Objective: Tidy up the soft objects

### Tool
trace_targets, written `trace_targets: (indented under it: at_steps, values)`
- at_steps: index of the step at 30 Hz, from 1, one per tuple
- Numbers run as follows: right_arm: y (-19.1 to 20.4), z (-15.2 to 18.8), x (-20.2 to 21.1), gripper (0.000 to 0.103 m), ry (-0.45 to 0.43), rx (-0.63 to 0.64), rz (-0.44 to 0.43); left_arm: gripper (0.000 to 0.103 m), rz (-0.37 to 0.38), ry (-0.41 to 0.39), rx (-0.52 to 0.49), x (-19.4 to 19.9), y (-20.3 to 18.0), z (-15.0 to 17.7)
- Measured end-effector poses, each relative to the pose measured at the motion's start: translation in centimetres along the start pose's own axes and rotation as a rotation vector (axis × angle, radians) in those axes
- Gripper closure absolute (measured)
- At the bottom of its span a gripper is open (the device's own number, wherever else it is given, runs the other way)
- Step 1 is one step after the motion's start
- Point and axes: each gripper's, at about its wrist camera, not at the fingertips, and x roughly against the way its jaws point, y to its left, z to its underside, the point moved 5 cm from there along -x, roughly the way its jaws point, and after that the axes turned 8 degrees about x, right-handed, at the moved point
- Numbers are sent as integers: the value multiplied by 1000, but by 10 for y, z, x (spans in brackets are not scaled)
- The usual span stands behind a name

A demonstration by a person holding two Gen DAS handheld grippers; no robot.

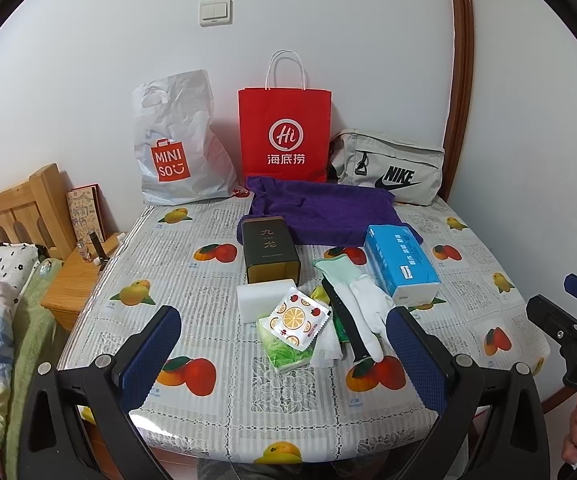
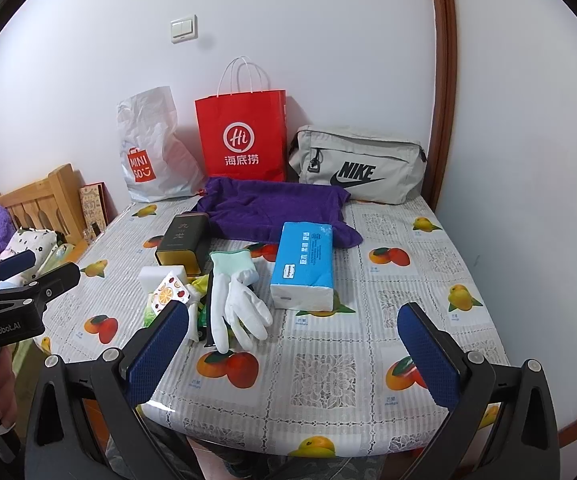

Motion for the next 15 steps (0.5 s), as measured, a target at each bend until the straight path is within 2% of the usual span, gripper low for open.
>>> trace_targets:
  at_steps: [15]
  values:
    - [-1, 0, 1, 0, 0, -4, 0, 0, -14, 0, -3, 0, 0, 0]
